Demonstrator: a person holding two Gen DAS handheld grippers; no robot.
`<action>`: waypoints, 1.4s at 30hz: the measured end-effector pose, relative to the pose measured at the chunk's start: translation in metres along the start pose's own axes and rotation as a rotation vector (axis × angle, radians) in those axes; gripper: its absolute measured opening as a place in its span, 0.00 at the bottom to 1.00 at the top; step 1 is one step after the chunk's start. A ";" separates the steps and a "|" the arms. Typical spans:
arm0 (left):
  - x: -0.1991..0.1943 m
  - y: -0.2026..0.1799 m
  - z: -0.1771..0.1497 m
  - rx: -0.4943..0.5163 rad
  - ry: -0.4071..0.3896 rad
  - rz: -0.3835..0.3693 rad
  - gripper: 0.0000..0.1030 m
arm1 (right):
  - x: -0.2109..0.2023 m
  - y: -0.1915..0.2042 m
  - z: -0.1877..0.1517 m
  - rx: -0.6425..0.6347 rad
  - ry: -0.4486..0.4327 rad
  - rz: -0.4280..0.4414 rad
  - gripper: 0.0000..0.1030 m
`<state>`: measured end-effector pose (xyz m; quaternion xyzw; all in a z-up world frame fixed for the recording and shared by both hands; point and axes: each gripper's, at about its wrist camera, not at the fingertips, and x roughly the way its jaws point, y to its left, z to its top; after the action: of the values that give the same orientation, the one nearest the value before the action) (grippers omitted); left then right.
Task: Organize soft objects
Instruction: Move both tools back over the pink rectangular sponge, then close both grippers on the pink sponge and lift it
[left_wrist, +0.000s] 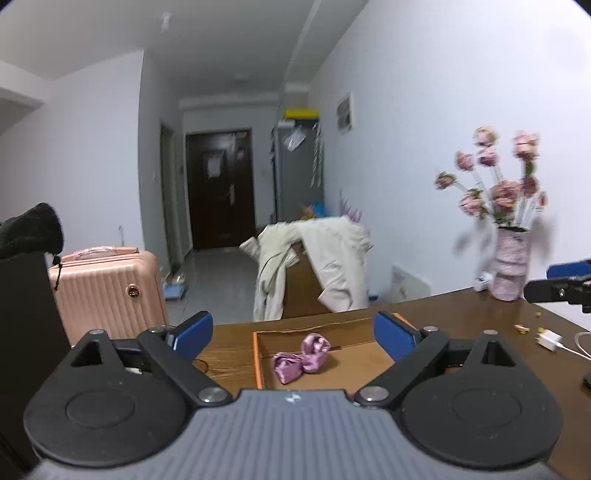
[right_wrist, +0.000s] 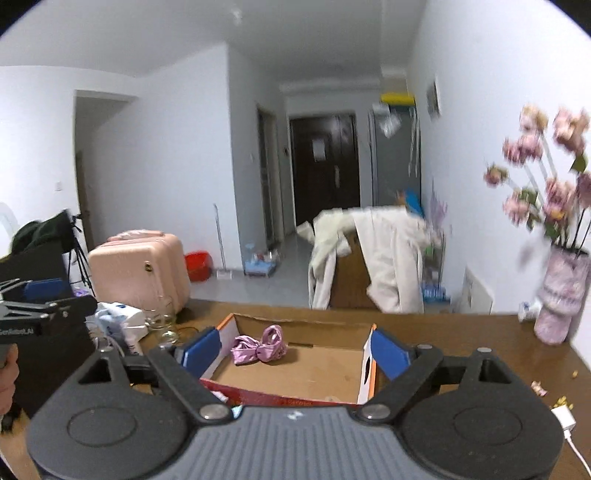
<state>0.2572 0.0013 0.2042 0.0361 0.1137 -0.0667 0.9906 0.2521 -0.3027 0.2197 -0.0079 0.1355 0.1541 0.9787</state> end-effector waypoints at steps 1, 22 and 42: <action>-0.014 -0.001 -0.012 -0.005 -0.016 -0.007 0.95 | -0.010 0.005 -0.009 -0.009 -0.023 0.004 0.94; -0.107 0.003 -0.172 -0.137 0.052 -0.048 0.99 | -0.072 0.073 -0.204 0.005 0.044 0.051 0.96; 0.044 -0.012 -0.212 -0.384 0.373 -0.292 0.38 | 0.042 0.043 -0.235 0.429 0.197 0.117 0.60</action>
<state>0.2513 0.0027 -0.0123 -0.1570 0.3082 -0.1779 0.9213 0.2162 -0.2630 -0.0168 0.1930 0.2604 0.1768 0.9293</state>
